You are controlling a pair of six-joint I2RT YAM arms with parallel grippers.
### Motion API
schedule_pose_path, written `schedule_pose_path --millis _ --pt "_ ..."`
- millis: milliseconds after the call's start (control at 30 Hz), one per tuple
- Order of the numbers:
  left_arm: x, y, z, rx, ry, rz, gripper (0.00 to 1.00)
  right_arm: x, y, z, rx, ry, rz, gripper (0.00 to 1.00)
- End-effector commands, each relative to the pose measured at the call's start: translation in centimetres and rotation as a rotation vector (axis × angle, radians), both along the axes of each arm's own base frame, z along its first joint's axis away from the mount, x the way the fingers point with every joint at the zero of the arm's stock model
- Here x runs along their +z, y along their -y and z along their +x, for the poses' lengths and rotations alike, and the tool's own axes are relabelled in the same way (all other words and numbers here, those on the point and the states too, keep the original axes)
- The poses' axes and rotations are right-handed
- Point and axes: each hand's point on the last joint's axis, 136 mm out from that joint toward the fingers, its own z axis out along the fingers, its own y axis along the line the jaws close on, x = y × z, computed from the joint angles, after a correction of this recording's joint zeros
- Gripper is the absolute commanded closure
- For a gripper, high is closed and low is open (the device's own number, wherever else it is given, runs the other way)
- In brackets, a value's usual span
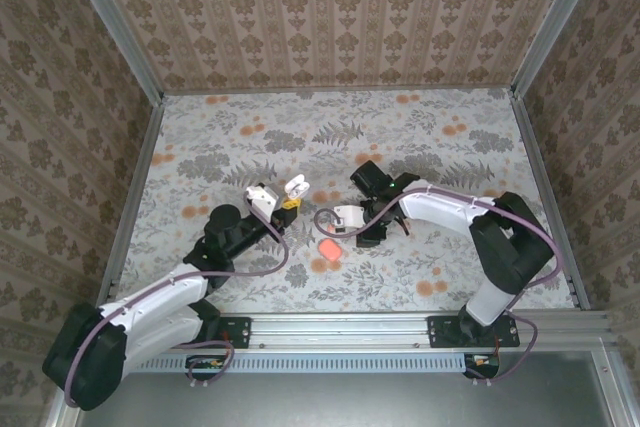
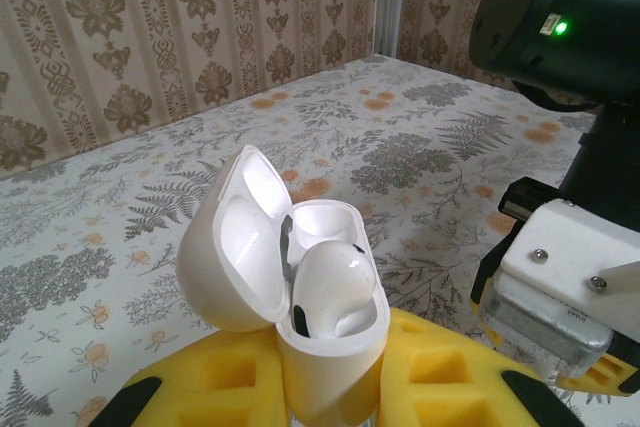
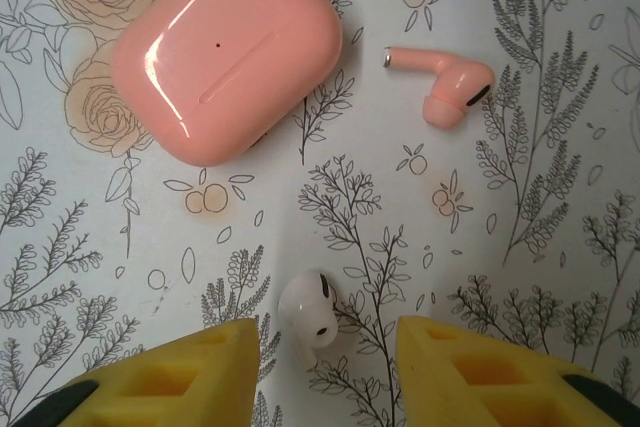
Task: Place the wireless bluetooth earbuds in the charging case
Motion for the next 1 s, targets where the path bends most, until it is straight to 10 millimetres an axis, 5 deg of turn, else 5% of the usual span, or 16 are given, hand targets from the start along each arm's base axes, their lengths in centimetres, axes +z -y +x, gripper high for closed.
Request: schedule_pose_path --millis 0,633,967 --pt "-0.5 -0.6 0.1 0.02 0.006 0.019 0.87 -0.4 0.1 -0.2 0.048 -0.019 -0.052 0.59" --pt "-1.0 -1.0 0.2 0.035 -0.008 0.019 0.87 -3.3 0.7 -0.7 0.053 -0.102 -0.172 0.75" --pt "-1.3 -0.8 0.4 0.032 -0.018 0.025 0.87 -2.2 -0.4 -0.1 0.019 -0.058 -0.08 0.85"
